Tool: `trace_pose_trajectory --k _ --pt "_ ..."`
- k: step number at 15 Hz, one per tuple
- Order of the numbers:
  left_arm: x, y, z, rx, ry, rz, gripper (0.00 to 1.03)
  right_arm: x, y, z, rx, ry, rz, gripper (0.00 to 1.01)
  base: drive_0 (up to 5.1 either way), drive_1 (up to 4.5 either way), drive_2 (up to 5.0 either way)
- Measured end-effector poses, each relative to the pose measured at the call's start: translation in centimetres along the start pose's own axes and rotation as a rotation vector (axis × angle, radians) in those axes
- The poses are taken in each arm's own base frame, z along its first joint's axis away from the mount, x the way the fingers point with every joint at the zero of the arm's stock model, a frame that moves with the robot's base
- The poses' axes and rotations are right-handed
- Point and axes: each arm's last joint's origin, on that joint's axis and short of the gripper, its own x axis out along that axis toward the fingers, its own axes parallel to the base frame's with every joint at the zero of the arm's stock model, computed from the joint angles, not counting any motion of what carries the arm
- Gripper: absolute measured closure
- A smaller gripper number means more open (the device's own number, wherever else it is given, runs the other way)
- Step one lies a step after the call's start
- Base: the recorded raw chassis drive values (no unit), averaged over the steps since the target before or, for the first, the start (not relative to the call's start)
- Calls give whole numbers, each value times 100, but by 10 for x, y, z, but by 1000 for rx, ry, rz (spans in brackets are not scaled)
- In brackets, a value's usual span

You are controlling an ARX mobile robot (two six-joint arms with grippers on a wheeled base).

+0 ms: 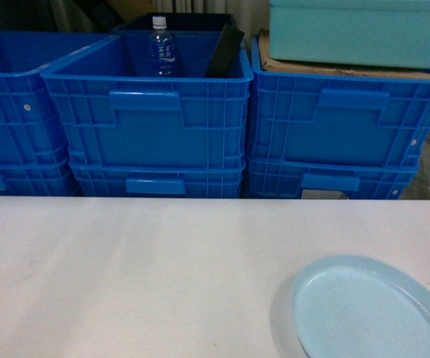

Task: Place blue tray on left shelf second layer neatly

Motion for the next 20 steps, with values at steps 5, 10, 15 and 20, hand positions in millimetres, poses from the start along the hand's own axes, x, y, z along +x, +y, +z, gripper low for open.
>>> trace_pose_trajectory --k 5,10,15,20 --pt "0 0 0 0 0 0 5 0 0 0 0 0 0 3 0 0 0" --pt "0 0 0 0 0 0 5 0 0 0 0 0 0 3 0 0 0" --pt "0 0 0 0 0 0 5 0 0 0 0 0 0 3 0 0 0" --pt "0 0 0 0 0 0 5 1 3 12 -54 -114 23 3 0 0 0"
